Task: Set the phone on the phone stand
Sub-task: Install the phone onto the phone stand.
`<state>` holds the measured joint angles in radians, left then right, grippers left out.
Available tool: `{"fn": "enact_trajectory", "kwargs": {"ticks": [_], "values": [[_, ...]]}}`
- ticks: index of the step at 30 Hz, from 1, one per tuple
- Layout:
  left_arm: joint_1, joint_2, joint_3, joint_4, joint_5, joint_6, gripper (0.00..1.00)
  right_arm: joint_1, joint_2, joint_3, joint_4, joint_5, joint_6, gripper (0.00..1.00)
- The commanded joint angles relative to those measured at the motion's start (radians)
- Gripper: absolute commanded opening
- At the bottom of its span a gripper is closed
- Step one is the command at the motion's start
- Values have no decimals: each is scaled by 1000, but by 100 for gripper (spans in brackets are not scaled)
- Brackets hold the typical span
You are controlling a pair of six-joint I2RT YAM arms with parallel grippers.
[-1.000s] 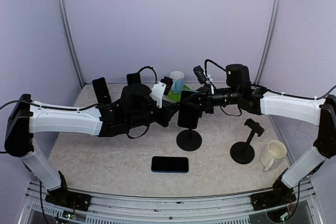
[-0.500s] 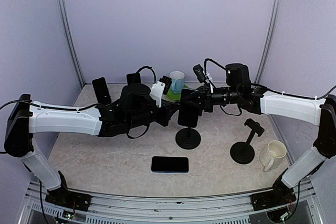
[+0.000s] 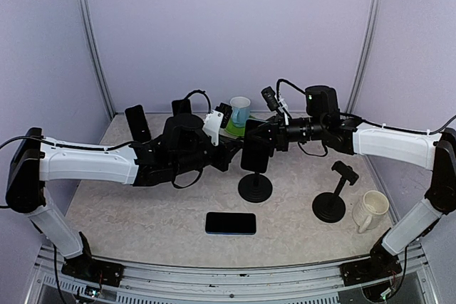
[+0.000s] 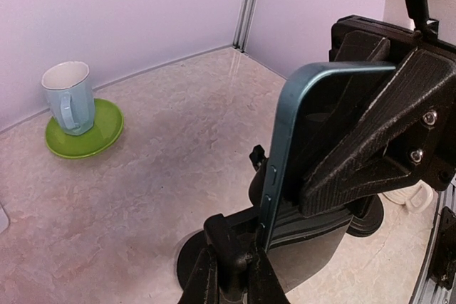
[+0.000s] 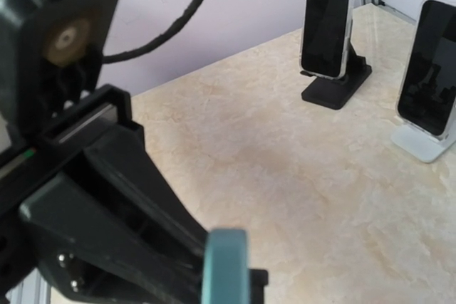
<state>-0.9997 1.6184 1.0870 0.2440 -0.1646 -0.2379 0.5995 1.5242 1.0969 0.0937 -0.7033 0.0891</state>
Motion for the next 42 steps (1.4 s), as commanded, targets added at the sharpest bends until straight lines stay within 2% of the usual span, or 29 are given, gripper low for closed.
{"fn": "enact_trajectory", "kwargs": {"ticks": [1, 5, 15, 27, 36, 39, 42], "values": [[13, -141, -20, 15, -26, 11, 0, -123, 25, -2, -94, 419, -78, 0], [6, -158, -32, 25, -20, 15, 0, -124, 28, 2, -94, 420, -82, 0], [20, -171, -51, 60, 124, 42, 0, -125, 37, 2, -89, 397, -85, 0], [-42, -53, 30, 86, 72, 17, 0, -122, 39, 2, -82, 355, -86, 0], [-48, -54, 28, 90, 52, 14, 0, -119, 10, -11, -57, 311, -95, 0], [-48, -58, 20, 90, 47, 7, 6, -119, 7, -2, -61, 309, -92, 0], [-49, -63, 2, 97, 39, -5, 20, -119, 4, 6, -56, 294, -83, 0]]}}
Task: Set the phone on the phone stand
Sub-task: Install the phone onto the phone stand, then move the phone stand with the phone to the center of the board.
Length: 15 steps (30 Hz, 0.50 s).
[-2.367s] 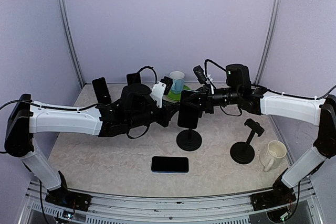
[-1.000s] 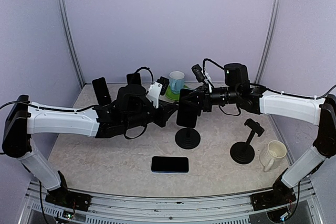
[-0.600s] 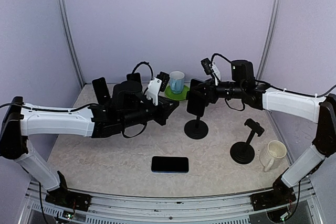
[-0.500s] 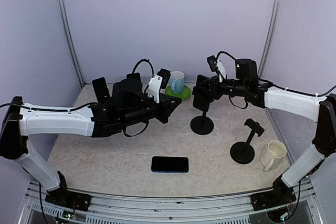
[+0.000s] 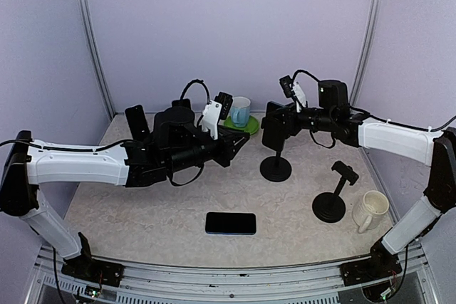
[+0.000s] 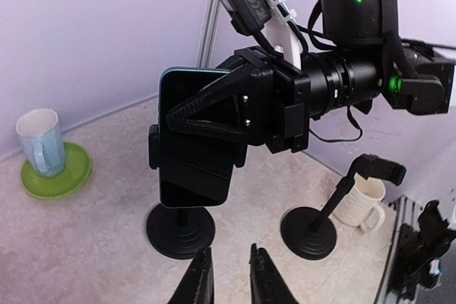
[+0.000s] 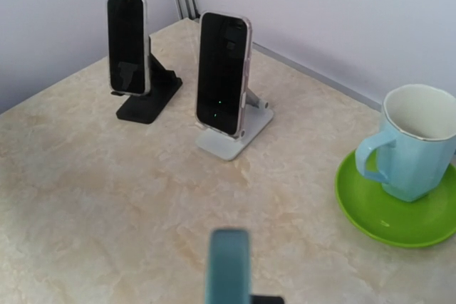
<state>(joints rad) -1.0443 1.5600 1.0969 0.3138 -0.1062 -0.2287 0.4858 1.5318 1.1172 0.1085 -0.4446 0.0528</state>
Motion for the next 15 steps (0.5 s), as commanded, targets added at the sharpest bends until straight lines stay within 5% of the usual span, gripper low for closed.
{"fn": "enact_trajectory", "kwargs": {"ticks": [1, 15], "values": [[-5, -6, -14, 30, -22, -17, 23, -6, -4, -13, -69, 32, -38, 0], [-27, -28, -93, 67, -47, -55, 51, -19, -17, -1, -58, -1, -23, 0]]}}
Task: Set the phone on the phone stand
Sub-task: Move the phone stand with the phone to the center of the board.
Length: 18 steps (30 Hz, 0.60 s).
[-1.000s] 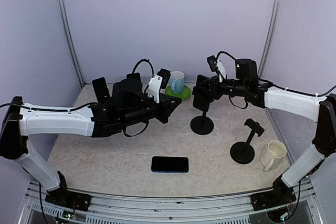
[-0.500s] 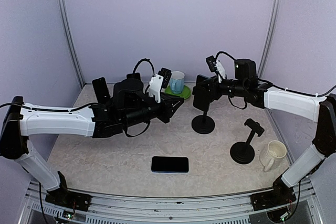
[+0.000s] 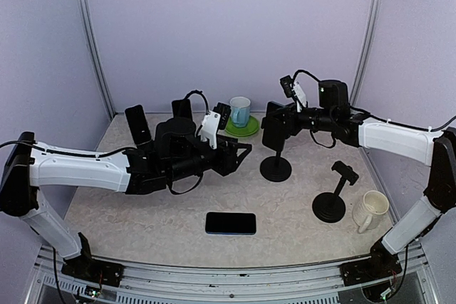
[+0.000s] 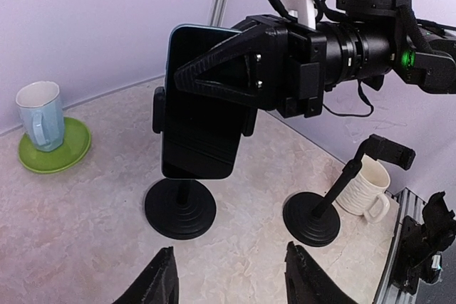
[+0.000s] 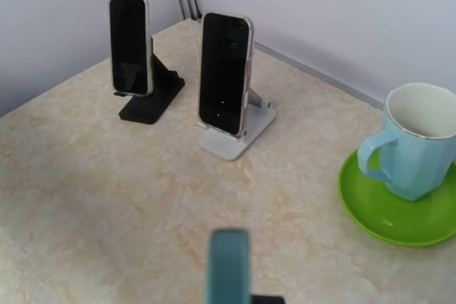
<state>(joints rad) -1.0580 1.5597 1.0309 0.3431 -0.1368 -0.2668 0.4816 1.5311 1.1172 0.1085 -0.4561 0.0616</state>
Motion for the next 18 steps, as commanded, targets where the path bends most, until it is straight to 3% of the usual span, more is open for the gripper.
{"fn": "enact_trajectory", "kwargs": {"ticks": [1, 9, 18], "values": [[-16, -30, -33, 39, -20, -20, 54, -18, -15, 5, -60, 9, -32, 0], [-64, -92, -112, 35, -107, -32, 88, -63, -5, 74, -78, -52, -53, 0], [-119, -186, -223, 37, -188, -61, 99, -125, 16, 141, -94, -161, -90, 0]]}}
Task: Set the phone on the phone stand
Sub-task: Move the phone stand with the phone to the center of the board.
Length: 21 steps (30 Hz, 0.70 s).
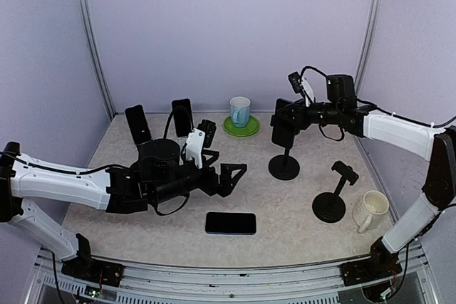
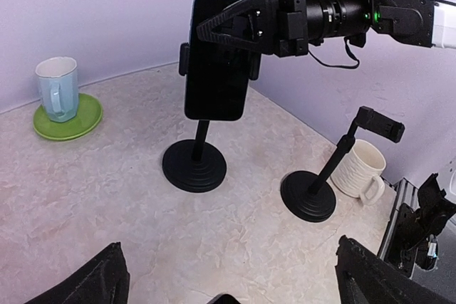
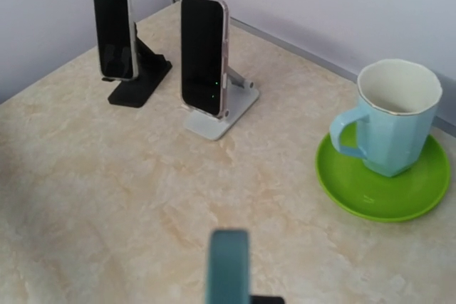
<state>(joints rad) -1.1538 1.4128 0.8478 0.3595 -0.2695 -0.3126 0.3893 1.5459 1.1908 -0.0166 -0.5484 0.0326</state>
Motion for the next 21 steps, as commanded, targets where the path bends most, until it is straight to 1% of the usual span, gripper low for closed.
{"fn": "enact_trajectory", "kwargs": {"ticks": [1, 9, 16, 17, 21], "values": [[-29, -44, -49, 16, -61, -17, 99, -42, 6, 74, 32, -87, -67, 0], [-57, -101, -120, 18, -81, -39, 99, -118, 79, 177, -4, -202, -110, 0], [-76, -140, -154, 13, -104, -51, 99, -132, 176, 286, -71, -230, -151, 0], [-77, -144, -159, 13, -108, -51, 99, -133, 183, 290, -71, -234, -152, 1], [-81, -153, -179, 17, -115, -70, 99, -133, 184, 291, -72, -228, -157, 14]]}}
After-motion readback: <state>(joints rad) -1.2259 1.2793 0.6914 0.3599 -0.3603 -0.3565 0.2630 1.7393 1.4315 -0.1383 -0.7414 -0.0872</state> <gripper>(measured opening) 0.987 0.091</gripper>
